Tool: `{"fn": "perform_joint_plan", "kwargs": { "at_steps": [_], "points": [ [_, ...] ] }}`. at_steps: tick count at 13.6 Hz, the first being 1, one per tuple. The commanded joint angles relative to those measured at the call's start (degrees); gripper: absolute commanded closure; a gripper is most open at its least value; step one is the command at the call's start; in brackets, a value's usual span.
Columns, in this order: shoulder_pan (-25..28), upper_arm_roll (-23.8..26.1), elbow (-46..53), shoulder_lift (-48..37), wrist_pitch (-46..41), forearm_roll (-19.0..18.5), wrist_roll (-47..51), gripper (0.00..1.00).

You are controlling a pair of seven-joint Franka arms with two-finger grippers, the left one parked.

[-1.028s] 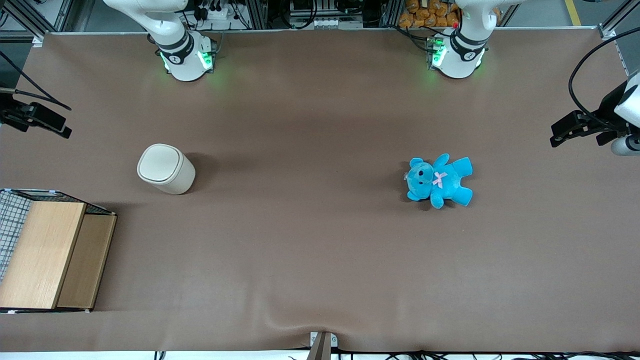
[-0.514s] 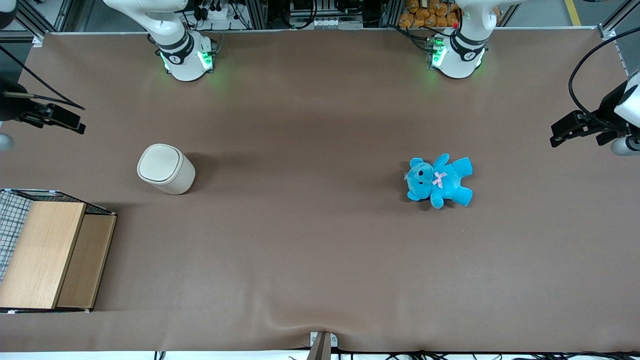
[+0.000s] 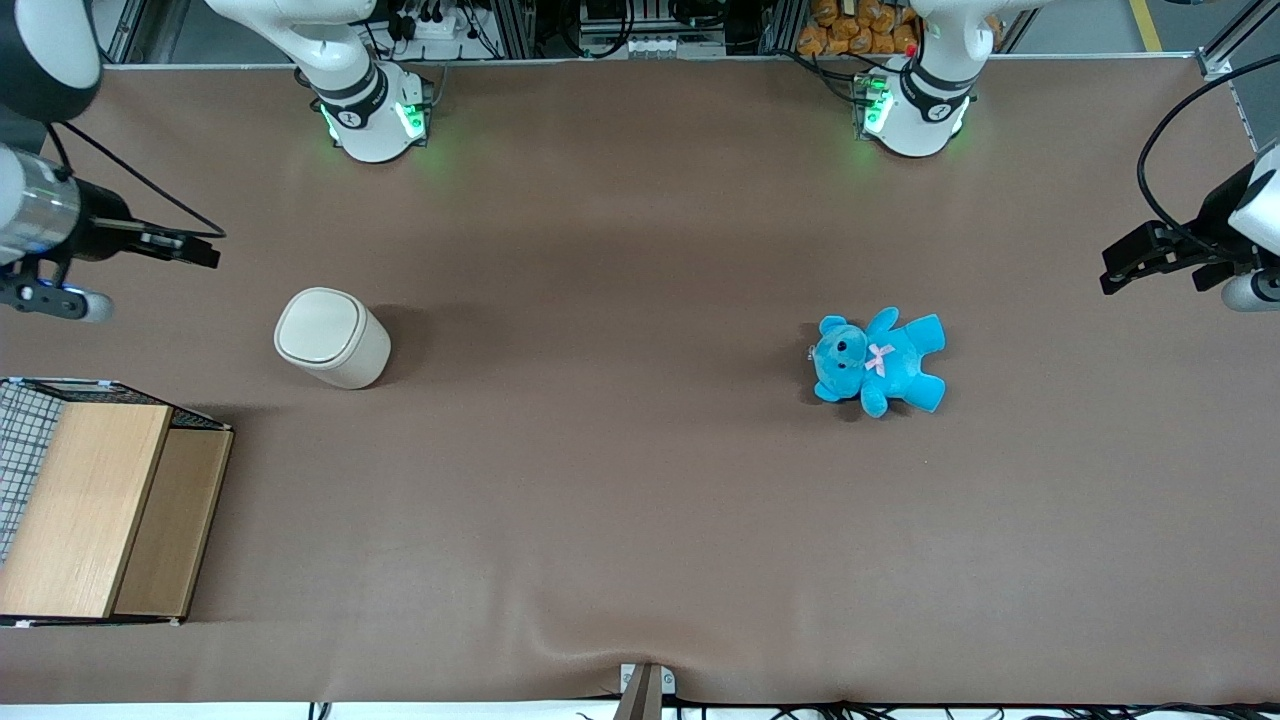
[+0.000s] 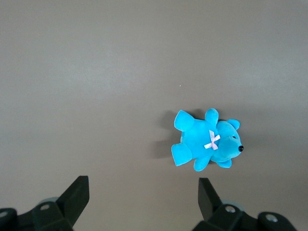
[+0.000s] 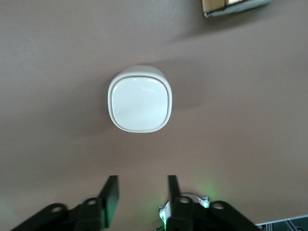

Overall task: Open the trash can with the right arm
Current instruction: 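Move the right gripper over the white trash can's lid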

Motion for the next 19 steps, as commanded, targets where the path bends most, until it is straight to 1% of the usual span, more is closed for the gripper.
{"fn": "perform_joint_plan", "kwargs": {
  "at_steps": [1,2,3,4,5,9,12,17,19],
  "points": [
    [0.55,-0.18,-4.85,-2.19,2.35,0.63,2.09,0.92],
    [0.55,-0.18,-6.52,-2.80,3.22,0.71,2.97,0.95],
    [0.63,-0.10,-8.89,-3.85,4.45,0.80,3.06,1.00],
    [0.72,-0.18,-11.87,-5.42,6.81,1.93,3.07,1.00],
    [0.72,-0.10,-14.59,-6.66,9.01,2.29,3.15,1.00],
    [1.43,0.34,-21.02,-7.72,13.42,2.30,7.37,1.00],
    [1.34,0.26,-27.52,-9.47,21.22,2.21,7.28,1.00],
    [0.81,-0.01,-32.37,-8.87,30.99,1.33,6.58,1.00],
    [0.03,-0.10,-32.64,-7.12,33.89,0.72,6.14,1.00]
  ]
}}
